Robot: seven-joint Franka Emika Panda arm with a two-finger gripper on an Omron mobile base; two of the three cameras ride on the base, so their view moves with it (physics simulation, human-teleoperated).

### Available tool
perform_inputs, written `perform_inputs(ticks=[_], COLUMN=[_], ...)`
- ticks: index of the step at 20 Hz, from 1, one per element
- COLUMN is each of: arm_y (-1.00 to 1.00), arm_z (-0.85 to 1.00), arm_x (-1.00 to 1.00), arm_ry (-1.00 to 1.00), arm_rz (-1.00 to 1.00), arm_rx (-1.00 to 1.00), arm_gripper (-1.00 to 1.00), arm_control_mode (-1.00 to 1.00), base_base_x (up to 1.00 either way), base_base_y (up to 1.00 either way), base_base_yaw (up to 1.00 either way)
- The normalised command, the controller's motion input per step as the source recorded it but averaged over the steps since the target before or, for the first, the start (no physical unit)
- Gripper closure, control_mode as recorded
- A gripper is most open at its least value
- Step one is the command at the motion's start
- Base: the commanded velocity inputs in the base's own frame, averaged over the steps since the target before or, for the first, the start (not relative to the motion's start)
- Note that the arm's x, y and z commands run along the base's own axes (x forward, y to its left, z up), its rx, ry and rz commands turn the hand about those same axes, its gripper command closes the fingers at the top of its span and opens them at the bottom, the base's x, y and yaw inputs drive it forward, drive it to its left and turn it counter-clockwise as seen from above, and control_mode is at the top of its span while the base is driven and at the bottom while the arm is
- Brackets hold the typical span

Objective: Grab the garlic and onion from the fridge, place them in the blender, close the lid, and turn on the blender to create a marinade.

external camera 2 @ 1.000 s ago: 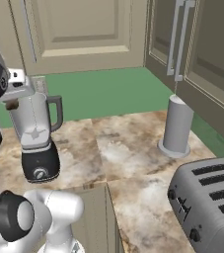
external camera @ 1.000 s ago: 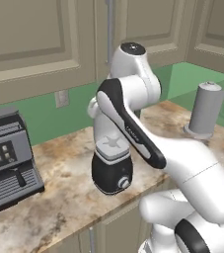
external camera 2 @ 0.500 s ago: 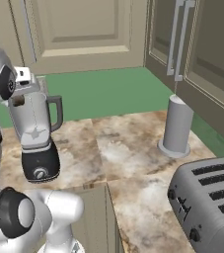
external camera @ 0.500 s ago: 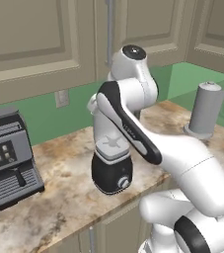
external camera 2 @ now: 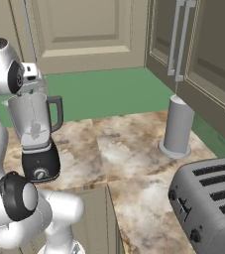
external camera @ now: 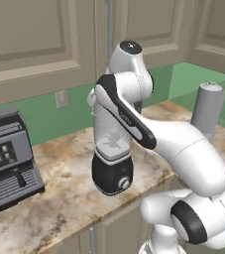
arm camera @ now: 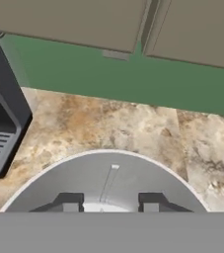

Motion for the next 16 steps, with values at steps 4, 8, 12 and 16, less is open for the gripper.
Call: perform_inputs(ticks=[4, 8, 12, 16], arm_y=[0.00, 0.00, -0.28, -0.57], arm_z=[0.21, 0.39, 0.21, -0.09], arm_x=[-0.53, -1.00, -1.00, -1.00], arm_ry=[-0.07, -0.16, -0.07, 0.08], arm_rz=[0.00, 0.00, 0.00, -0.02], arm_rx=[0.00, 0.00, 0.06, 0.11], arm_gripper=[-1.00, -1.00, -1.00, -1.00], arm_control_mode=[-1.00, -1.00, -1.00, -1.00], base_base_x=[0.00, 0.00, 0.00, 0.00], base_base_y=[0.00, 0.00, 0.00, 0.00], base_base_yaw=[0.00, 0.00, 0.00, 0.00])
